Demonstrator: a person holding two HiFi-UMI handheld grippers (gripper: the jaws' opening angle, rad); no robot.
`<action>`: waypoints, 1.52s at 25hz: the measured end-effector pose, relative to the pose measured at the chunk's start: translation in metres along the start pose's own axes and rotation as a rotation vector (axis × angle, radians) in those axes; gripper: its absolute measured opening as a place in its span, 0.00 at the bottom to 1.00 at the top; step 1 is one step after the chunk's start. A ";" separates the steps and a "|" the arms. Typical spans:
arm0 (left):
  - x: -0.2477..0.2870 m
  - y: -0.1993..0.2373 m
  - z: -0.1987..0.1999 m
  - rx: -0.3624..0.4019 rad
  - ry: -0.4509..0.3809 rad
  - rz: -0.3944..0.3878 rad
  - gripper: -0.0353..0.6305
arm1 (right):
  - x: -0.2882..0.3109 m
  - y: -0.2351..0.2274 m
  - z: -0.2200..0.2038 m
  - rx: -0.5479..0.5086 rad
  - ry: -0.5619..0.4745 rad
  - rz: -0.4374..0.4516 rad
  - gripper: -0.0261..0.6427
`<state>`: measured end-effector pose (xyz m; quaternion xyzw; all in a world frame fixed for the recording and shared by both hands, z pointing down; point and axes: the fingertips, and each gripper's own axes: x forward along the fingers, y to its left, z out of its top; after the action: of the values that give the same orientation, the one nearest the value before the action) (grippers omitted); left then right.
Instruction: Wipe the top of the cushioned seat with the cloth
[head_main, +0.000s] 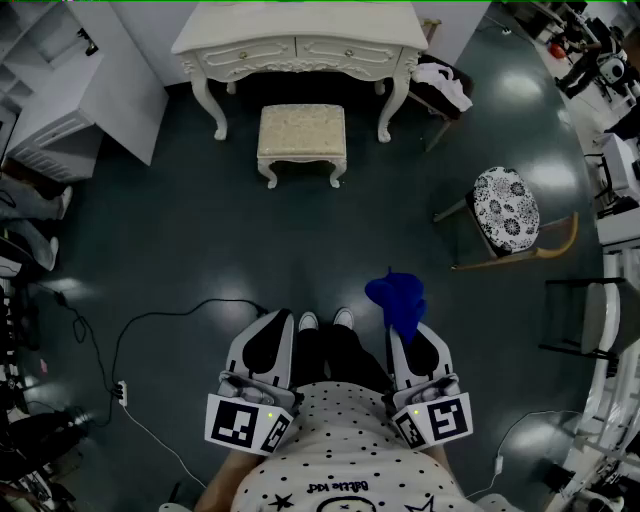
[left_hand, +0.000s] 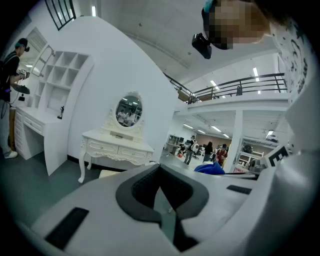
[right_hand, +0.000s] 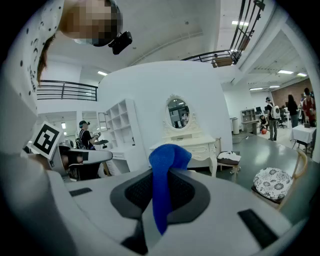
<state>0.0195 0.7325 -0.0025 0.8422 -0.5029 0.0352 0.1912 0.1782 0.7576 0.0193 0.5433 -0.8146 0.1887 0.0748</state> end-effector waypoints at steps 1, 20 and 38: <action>0.000 0.002 0.001 0.000 -0.001 0.001 0.07 | 0.001 0.001 0.001 -0.001 0.000 0.000 0.13; -0.025 0.042 0.012 -0.008 -0.042 -0.002 0.07 | 0.020 0.050 0.005 -0.043 -0.009 0.032 0.13; 0.045 0.093 0.031 0.001 -0.057 0.095 0.07 | 0.103 -0.007 0.020 -0.009 0.022 0.035 0.13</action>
<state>-0.0426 0.6443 0.0070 0.8180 -0.5477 0.0203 0.1745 0.1456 0.6591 0.0361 0.5268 -0.8238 0.1923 0.0827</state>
